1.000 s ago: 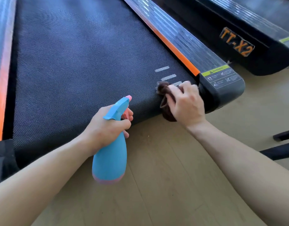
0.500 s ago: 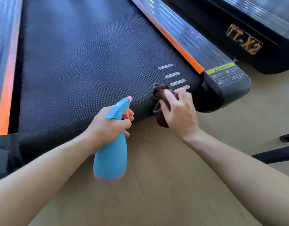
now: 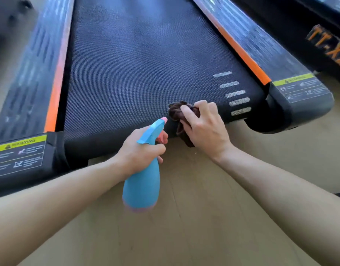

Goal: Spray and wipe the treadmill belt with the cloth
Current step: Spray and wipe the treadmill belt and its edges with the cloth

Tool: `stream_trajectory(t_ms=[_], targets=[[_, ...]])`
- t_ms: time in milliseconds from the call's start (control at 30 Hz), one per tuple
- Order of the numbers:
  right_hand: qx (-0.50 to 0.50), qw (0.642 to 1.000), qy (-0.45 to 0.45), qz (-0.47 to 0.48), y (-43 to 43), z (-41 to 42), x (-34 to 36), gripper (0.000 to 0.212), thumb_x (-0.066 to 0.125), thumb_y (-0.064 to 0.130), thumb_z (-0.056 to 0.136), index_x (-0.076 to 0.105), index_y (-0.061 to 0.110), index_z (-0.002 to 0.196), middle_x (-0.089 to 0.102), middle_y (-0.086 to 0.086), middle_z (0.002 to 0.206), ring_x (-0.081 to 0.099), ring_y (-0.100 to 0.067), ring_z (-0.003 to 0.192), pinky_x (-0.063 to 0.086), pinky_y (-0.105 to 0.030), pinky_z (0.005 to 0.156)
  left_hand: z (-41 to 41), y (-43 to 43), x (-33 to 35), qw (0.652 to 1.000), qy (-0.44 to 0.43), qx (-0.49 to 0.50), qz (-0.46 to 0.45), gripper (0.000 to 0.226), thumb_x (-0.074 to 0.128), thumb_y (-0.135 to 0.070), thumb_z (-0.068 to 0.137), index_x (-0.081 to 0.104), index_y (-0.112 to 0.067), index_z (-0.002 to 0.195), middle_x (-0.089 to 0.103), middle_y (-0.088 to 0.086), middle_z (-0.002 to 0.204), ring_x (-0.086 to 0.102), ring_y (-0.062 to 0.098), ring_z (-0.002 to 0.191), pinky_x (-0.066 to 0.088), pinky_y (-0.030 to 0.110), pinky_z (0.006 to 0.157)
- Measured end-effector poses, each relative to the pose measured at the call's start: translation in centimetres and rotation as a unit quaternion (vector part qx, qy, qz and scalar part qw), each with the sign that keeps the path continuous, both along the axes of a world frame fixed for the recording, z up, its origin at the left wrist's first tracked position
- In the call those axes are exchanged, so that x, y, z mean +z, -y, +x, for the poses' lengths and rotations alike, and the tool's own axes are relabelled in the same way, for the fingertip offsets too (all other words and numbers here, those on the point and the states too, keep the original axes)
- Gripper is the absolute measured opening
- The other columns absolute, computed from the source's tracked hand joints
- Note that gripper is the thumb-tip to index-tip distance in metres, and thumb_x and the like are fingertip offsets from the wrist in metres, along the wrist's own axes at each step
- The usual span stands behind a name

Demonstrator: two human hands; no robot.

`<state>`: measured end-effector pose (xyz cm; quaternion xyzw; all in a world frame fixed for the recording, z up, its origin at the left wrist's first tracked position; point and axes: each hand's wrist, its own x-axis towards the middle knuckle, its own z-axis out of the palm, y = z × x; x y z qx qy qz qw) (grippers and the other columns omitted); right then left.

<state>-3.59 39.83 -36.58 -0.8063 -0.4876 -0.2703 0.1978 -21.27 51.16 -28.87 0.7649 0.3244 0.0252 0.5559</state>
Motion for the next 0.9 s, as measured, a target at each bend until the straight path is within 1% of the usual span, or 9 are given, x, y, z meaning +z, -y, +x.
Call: stream_trajectory(t_ms=[100, 233, 333, 400, 500, 600, 733, 800, 900], targets=[[0.002, 1.0, -0.015, -0.021, 0.2, 2.3, 1.6, 0.031, 0.054, 0.035, 0.099, 0.069, 0.015, 0.117, 0.056, -0.019, 0.102, 0.053, -0.038, 0.087, 0.053, -0.048, 0.07, -0.7, -0.6, 0.7, 1.0, 0.011, -0.006, 0.0, 0.034, 0.066, 0.001, 0.082, 0.07, -0.03, 0.095, 0.072, 0.001, 0.108, 0.071, 0.022, 0.056, 0.055, 0.02, 0.062], [-0.03, 0.996, -0.079, -0.024, 0.5, 3.6, 2.7, 0.037, 0.047, 0.041, 0.099, 0.068, 0.016, 0.116, 0.052, -0.021, 0.104, 0.051, -0.041, 0.091, 0.051, -0.052, 0.08, -2.2, -1.5, 0.8, 0.999, -0.01, -0.023, 0.021, 0.04, 0.063, -0.015, 0.07, 0.071, -0.02, 0.109, 0.072, -0.001, 0.108, 0.073, 0.021, 0.058, 0.055, 0.021, 0.065], [0.03, 0.996, -0.08, -0.032, -1.4, -0.6, 1.7, 0.036, 0.051, 0.038, 0.098, 0.069, 0.013, 0.118, 0.055, -0.021, 0.103, 0.052, -0.04, 0.088, 0.053, -0.051, 0.077, -3.1, -1.3, -0.3, 0.999, -0.024, -0.014, 0.025, 0.045, 0.06, -0.02, 0.066, 0.069, -0.01, 0.109, 0.072, 0.004, 0.112, 0.074, 0.021, 0.06, 0.054, 0.019, 0.064], [0.058, 0.994, -0.092, -0.023, -1.6, -2.6, 0.8, 0.035, 0.055, 0.035, 0.097, 0.069, 0.013, 0.12, 0.056, -0.021, 0.103, 0.053, -0.04, 0.087, 0.054, -0.049, 0.078, -3.7, -0.7, -1.1, 0.999, -0.036, -0.017, 0.034, 0.048, 0.058, -0.022, 0.066, 0.068, -0.011, 0.112, 0.072, 0.001, 0.11, 0.075, 0.02, 0.061, 0.055, 0.024, 0.071], [-0.001, 0.993, -0.122, 0.004, 0.9, -1.5, 1.0, 0.036, 0.056, 0.035, 0.098, 0.066, 0.014, 0.126, 0.054, -0.019, 0.108, 0.052, -0.041, 0.093, 0.048, -0.047, 0.089, -4.3, 0.0, -1.9, 1.0, -0.024, -0.008, 0.011, 0.047, 0.058, -0.022, 0.066, 0.068, -0.014, 0.112, 0.071, -0.003, 0.11, 0.075, 0.023, 0.061, 0.057, 0.034, 0.079], [-0.062, 0.984, -0.167, 0.023, 5.2, 0.4, 1.3, 0.038, 0.057, 0.033, 0.098, 0.063, 0.014, 0.131, 0.051, -0.019, 0.11, 0.05, -0.041, 0.102, 0.039, -0.044, 0.101, -5.0, 0.4, -2.2, 1.0, -0.023, -0.016, 0.007, 0.043, 0.058, -0.022, 0.067, 0.068, -0.015, 0.109, 0.07, -0.006, 0.112, 0.075, 0.022, 0.06, 0.056, 0.029, 0.074], [-0.061, 0.968, -0.241, 0.046, 9.0, -0.5, 0.8, 0.035, 0.058, 0.032, 0.1, 0.061, 0.018, 0.131, 0.045, -0.006, 0.109, 0.05, -0.031, 0.107, 0.035, -0.03, 0.102, -5.6, 0.6, -2.3, 0.999, -0.025, -0.024, 0.016, 0.039, 0.06, -0.019, 0.07, 0.068, -0.014, 0.108, 0.07, -0.005, 0.11, 0.073, 0.021, 0.059, 0.057, 0.029, 0.074], [-0.064, 0.961, -0.265, 0.053, 9.6, -1.1, 0.3, 0.036, 0.056, 0.033, 0.099, 0.062, 0.018, 0.13, 0.042, -0.002, 0.108, 0.049, -0.025, 0.107, 0.031, -0.022, 0.101, -5.6, 0.6, -2.3, 0.999, -0.029, -0.029, 0.019, 0.025, 0.062, -0.016, 0.074, 0.067, -0.013, 0.098, 0.071, 0.0, 0.103, 0.074, 0.022, 0.06, 0.056, 0.028, 0.071], [-0.07, 0.959, -0.271, 0.043, 9.7, -1.2, 0.0, 0.038, 0.055, 0.036, 0.097, 0.063, 0.018, 0.13, 0.043, -0.002, 0.107, 0.049, -0.025, 0.107, 0.03, -0.021, 0.101, -6.0, 0.6, -2.6, 0.998, -0.049, -0.03, 0.024, 0.018, 0.06, -0.024, 0.069, 0.062, -0.013, 0.083, 0.068, -0.003, 0.086, 0.076, 0.021, 0.062, 0.056, 0.035, 0.075]])
